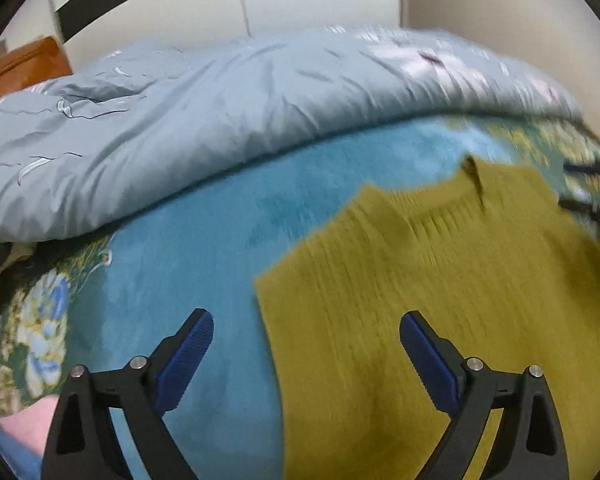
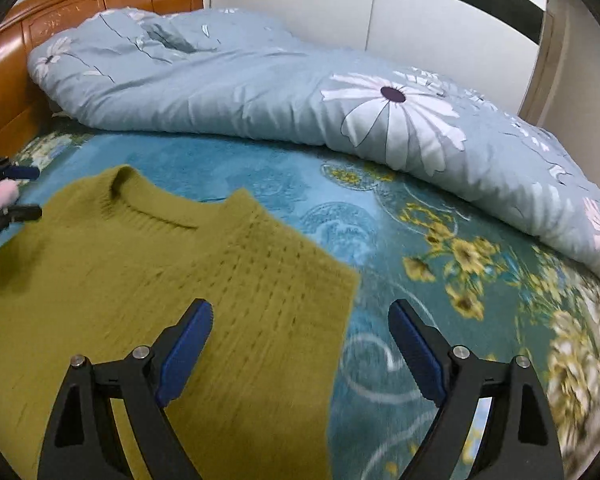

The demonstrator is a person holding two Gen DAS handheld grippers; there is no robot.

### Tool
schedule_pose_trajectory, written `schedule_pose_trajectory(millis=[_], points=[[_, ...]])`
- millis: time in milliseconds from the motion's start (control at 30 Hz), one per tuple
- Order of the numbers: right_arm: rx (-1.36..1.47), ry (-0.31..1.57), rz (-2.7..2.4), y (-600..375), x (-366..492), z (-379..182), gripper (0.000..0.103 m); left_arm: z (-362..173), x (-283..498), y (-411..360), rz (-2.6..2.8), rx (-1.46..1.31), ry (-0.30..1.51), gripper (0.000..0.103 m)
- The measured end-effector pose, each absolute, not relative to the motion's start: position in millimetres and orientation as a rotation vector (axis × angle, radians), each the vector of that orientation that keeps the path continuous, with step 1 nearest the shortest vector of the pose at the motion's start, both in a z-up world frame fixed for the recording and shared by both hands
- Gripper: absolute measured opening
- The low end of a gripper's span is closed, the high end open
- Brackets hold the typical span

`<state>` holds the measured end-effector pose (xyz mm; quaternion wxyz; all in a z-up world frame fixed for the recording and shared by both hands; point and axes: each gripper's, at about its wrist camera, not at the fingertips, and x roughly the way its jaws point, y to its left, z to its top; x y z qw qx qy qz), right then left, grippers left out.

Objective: Fold clothes
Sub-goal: 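Move both grippers to the sweater shoulders near the collar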

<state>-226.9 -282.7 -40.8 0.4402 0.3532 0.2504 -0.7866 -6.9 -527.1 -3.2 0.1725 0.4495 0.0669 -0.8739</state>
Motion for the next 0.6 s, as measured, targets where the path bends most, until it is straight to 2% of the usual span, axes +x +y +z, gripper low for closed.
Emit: schedule_pose_trajectory(millis=[67,167,300,467,533,567,600], points=[[0.886,0.638,-1.959,-290,-235,-48,0.09,-11,-15,-543,-2.495,1.245,0.287,0.096],[0.924,0.625,-1.951,-295,-250,-59,0.09,-23,-21,-557,-2.489,1.246,0.328,0.095],[1.001,0.558,-1.917,-298,-267,-67,0.086,-38,-27,-564,-2.497,1.287,0.383,0.088],[1.067,0.434,-1.908,-299,-275,-69,0.068,-45,-32,-562,-2.488,1.318,0.427,0.079],[1.071,0.408,-1.905,-299,-275,-68,0.039,-46,-34,-560,-2.48,1.326,0.43,0.069],[1.076,0.397,-1.897,-299,-274,-67,0.036,-47,-34,-559,-2.476,1.329,0.432,0.06],[1.078,0.396,-1.902,-299,-273,-65,0.029,-47,-35,-558,-2.472,1.333,0.433,0.041]])
